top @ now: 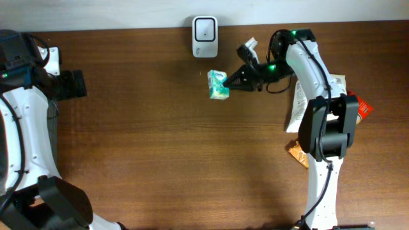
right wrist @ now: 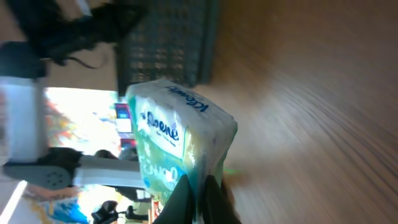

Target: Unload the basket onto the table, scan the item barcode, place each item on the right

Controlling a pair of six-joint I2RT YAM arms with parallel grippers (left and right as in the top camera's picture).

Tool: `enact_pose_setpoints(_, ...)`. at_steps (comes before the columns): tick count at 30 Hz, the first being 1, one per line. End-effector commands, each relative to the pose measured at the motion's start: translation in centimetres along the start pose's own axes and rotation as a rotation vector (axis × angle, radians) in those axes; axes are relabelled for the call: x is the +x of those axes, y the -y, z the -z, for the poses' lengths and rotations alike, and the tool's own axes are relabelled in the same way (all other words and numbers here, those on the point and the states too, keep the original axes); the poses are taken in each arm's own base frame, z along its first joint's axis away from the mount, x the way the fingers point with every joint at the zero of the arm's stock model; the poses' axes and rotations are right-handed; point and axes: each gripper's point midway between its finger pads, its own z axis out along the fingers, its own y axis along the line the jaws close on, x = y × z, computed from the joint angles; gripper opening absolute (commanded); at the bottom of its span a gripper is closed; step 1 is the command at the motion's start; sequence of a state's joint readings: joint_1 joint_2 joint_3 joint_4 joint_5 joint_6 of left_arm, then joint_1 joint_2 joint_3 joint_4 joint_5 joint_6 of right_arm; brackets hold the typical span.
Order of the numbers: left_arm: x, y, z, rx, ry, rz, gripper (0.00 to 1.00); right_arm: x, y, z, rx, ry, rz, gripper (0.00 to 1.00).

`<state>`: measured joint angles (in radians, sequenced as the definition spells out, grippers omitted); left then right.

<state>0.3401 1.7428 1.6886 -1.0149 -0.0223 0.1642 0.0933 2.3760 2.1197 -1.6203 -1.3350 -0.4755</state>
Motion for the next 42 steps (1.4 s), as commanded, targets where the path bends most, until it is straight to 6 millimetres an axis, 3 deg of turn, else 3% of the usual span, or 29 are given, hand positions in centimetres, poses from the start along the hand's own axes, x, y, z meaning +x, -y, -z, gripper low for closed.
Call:
enact_pose_setpoints(1,-0.1,-0.2,0.2,0.003,0.006,-0.002,0.99,-1.6,-5.3,-0.3,-0.192,0.088,0.112,0.04)
enact_pose_setpoints(7,-0.1,-0.2,0.2,0.003,0.006,-0.002,0.99,-1.4,-6.0,0.0,-0.196,0.081,0.015,0.04)
enact_pose_setpoints(10,-0.1,-0.2,0.2,0.003,0.007,-0.002,0.99,-1.1,-8.0,1.5,-0.191,0.106,0.032,0.04)
enact_pose_setpoints(19,-0.1,-0.2,0.2,0.003,0.007,-0.002,0.99,1.9,-18.1,5.8,-0.143,0.207,0.389,0.04)
enact_pose_setpoints(21,-0.1,-0.2,0.2,0.003,0.007,-0.002,0.99,2.4,-19.0,6.2,-0.135,0.217,0.440,0.04)
enact_pose_setpoints(25,-0.1,-0.2,0.2,0.003,0.006,-0.002,0.99,2.4,-19.1,6.2,-0.133,0.218,0.462,0.04)
enact_pose_setpoints(26,-0.1,-0.2,0.2,0.003,0.007,-0.002,0.99,2.3,-19.0,6.2,-0.125,0.220,0.496,0.04)
enact_pose_setpoints(30,-0.1,-0.2,0.2,0.003,0.006,-0.002,0.99,0.4,-15.0,4.9,0.138,0.148,0.663,0.04)
enact_pose_setpoints(32,-0.1,-0.2,0.2,0.003,0.007,-0.002,0.99,-2.7,-11.4,4.7,0.416,0.165,0.598,0.04)
enact_pose_setpoints(34,-0.1,-0.2,0.2,0.003,0.006,-0.002,0.99,-6.9,-7.9,5.8,0.805,0.276,0.556,0.04)
enact_pose_setpoints(38,-0.1,-0.2,0.2,0.003,0.006,-0.002,0.99,-12.0,-6.7,7.2,1.390,0.429,0.684,0.04)
enact_pose_setpoints(42,-0.1,-0.2,0.2,0.003,0.006,-0.002,0.99,-18.5,-4.5,5.4,1.733,0.430,0.993,0.04)
